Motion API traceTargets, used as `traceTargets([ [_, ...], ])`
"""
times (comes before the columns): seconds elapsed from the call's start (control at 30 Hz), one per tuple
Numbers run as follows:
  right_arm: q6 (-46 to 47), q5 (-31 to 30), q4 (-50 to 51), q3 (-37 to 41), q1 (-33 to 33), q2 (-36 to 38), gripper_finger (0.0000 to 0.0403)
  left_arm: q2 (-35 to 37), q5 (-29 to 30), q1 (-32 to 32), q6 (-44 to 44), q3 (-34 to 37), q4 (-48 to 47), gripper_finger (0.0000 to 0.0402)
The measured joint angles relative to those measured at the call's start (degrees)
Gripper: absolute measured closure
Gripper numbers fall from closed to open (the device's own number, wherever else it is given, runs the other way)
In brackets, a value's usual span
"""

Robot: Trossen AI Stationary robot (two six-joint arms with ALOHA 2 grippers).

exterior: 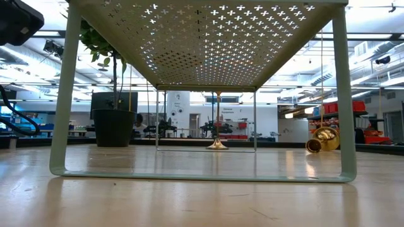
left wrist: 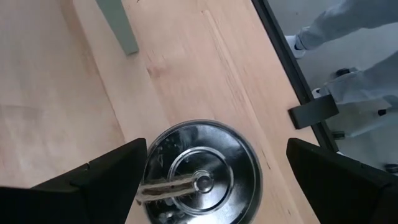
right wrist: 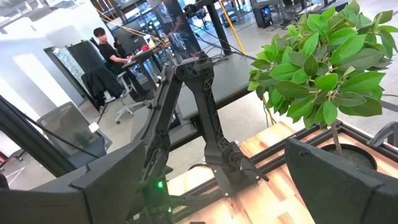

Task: Pick & Place candle stick holders
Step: Put the brown scented candle on the shelf

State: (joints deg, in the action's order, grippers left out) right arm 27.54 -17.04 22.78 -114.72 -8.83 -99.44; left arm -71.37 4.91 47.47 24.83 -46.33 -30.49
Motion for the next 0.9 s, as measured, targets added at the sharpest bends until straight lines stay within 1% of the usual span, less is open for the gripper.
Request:
traceTargets([
  [0.47,-0.01,0.00,0.00,0.00,0.00,0.00,0.0014,0.00,-0.10,-0.05,1.17,0.00,-0.61,0.0005],
  [0.63,0.00,0.00,0.00,0.00,0.01,0.00,0.0014,0.02,-0.79,0.01,4.08,0.00,-0.60,0.0003],
  [0.77,-0.01,0.00,0.01,0.00,0.00,0.00,0.0014,0.02,1.30,0.03,2.06,0.00,-0.78,0.0002],
  [0.9,-0.01,0.00,0.00,0.00,0.01,0.00,0.0014,0.02,0.10,0.02,2.70,-0.02,-1.11,0.0002],
])
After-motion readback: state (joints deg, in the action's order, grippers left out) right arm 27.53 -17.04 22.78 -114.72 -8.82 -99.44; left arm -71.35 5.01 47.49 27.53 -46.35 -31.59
